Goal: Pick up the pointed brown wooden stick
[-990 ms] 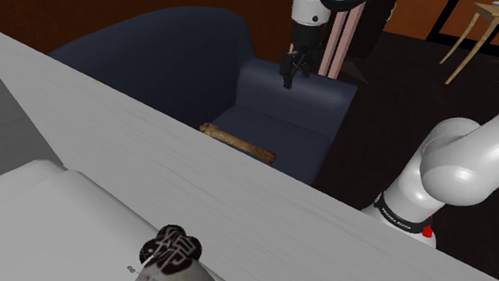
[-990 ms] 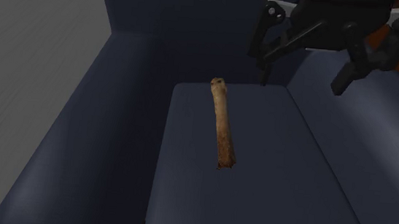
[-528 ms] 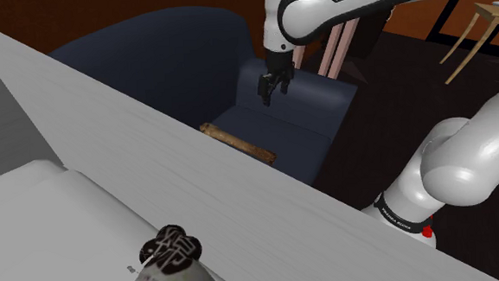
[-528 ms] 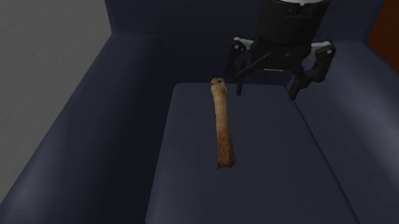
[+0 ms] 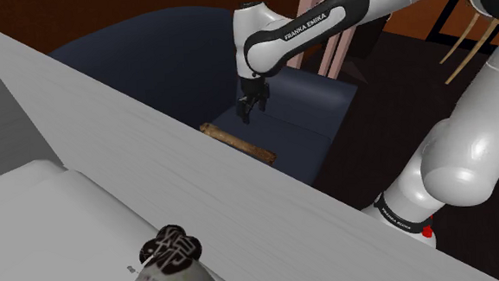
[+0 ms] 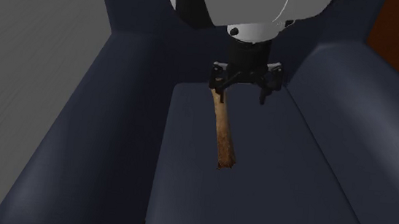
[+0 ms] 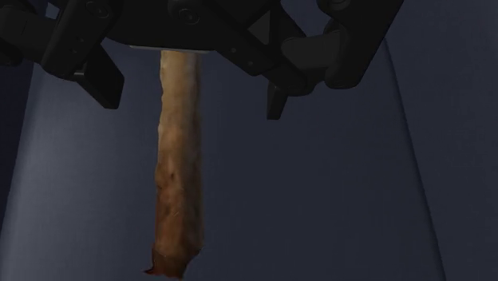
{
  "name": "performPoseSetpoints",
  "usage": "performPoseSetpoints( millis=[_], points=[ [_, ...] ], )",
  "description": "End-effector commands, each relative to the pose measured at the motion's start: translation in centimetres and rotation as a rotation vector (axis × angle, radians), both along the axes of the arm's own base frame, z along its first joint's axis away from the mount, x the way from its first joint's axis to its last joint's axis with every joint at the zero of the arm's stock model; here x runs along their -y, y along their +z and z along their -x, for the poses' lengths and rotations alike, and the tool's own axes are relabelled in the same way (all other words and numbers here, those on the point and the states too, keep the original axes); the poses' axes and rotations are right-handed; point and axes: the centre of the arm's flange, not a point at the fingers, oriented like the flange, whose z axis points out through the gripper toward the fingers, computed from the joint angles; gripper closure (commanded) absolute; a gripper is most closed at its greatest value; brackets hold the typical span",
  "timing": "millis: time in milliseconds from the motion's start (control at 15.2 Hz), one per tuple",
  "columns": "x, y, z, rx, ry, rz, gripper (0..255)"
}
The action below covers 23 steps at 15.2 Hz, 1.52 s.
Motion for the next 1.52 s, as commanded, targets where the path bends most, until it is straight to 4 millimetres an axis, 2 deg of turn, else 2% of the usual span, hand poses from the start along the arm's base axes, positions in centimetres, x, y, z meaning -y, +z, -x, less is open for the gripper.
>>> performPoseSetpoints(
  millis=[0,396,924,1056,1122,1452],
  points=[
    [-1.0,-2.6,-1.4,-0.013,0.014,0.005,0],
    [-3.3,-9.6,-5.4,-0.051,0.054,0.019,0],
    [-3.5,-13.9,-5.7,-0.055,0.058,0.02,0],
    [-3.5,-14.2,-5.7,-0.055,0.058,0.02,0],
    [-3.5,-14.2,-5.8,-0.055,0.058,0.02,255],
    [-3.5,-14.2,-5.7,-0.055,0.058,0.02,255]
  ],
)
